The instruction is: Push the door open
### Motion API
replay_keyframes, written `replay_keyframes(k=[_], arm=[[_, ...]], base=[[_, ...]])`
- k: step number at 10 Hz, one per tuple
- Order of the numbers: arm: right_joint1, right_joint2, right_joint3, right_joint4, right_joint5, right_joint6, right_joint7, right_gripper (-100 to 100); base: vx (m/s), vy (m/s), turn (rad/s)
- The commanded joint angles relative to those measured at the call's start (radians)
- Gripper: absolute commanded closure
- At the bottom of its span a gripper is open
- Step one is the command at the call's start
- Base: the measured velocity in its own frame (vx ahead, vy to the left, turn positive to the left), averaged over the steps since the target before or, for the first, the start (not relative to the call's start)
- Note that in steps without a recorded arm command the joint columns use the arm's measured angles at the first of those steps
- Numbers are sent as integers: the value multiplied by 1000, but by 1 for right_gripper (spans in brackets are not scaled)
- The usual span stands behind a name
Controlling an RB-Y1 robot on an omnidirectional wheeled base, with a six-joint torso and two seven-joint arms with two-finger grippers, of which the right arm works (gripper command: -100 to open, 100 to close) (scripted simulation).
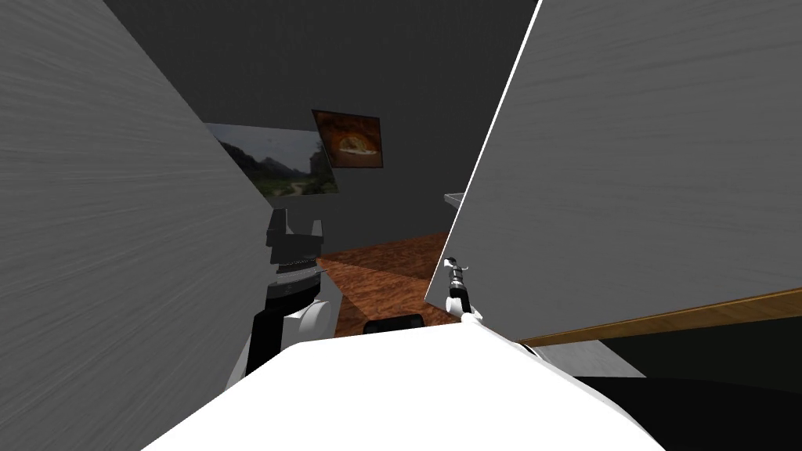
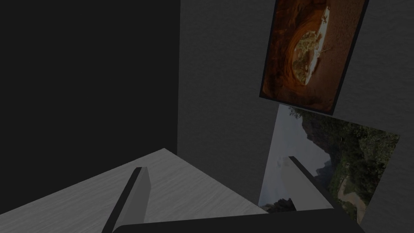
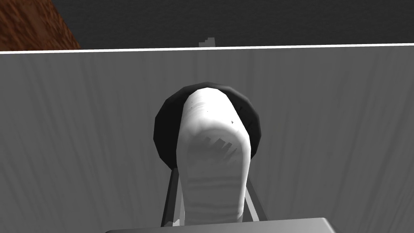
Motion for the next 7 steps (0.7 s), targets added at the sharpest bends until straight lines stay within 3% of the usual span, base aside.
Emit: replay_keyframes(k=[1, 7], arm=[[-26, 17, 22, 32, 10, -19, -9, 100], [-26, 17, 21, 32, 10, -18, -10, 100]], base=[[78, 24, -35], [36, 9, 0]])
